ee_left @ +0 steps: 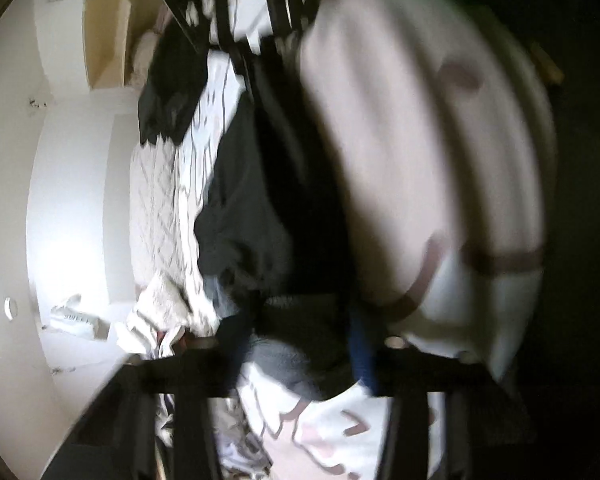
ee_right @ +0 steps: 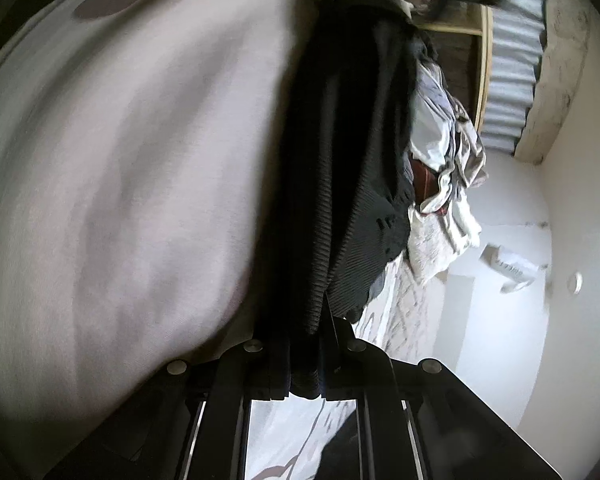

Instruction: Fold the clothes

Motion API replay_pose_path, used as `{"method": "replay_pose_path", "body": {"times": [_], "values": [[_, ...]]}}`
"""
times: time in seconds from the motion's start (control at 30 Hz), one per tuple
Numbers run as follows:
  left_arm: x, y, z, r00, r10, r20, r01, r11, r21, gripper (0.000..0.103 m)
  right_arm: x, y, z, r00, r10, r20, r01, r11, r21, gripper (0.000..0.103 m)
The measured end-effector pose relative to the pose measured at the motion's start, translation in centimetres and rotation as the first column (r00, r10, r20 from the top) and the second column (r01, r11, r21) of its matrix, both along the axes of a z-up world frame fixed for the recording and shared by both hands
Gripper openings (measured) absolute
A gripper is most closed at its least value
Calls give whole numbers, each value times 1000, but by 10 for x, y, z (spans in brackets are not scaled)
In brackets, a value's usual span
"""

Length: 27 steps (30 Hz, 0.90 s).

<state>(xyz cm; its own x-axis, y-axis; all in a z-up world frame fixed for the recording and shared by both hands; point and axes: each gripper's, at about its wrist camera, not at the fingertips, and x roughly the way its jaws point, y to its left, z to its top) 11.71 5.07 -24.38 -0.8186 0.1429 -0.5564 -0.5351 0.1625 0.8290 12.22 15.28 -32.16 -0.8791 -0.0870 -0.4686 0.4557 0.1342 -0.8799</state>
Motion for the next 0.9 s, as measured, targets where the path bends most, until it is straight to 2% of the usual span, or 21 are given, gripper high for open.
{"method": "replay_pose_path", "body": {"times": [0.13,0.3,0.37,0.4,0.5,0.6,0.63,0.67,0.73,0.83,0.9], "values": [[-19,-9,5,999,42,-3,-42,999,2,39,-11,3,21,997,-63,35,66,995,-74,10],[-15,-6,13,996,86,32,-87,995,38,42,-3,5,5,999,-17,35,18,1000,-16,10],[-2,0,13,999,48,8,-49,997,57,83,1,5,0,1000,0,23,0,1000,-4,11],[4,3,13,1000,30,-5,-29,997,66,87,1,4,1,1000,3,18,-2,1000,-7,11],[18,5,1,1000,-15,-23,15,1000,25,88,5,6,-1,1000,16,-11,-16,1000,-3,11],[15,9,-6,1000,-4,-19,4,1000,30,88,9,5,-4,999,27,-39,-26,1000,17,13],[14,9,-8,1000,-2,-22,3,1000,31,88,12,4,-5,998,30,-48,-29,999,22,22],[15,9,-10,1000,-2,-25,3,999,33,88,15,4,-5,997,37,-64,-36,999,21,38],[15,9,-13,1000,-4,-31,5,999,36,88,16,3,0,994,50,-101,-50,999,11,51],[12,10,-13,1000,16,-11,-15,999,50,88,17,4,4,997,30,-74,-29,1000,9,52],[10,12,-13,1000,27,4,-27,998,58,88,21,5,-1,994,53,-93,-50,998,31,52]]}}
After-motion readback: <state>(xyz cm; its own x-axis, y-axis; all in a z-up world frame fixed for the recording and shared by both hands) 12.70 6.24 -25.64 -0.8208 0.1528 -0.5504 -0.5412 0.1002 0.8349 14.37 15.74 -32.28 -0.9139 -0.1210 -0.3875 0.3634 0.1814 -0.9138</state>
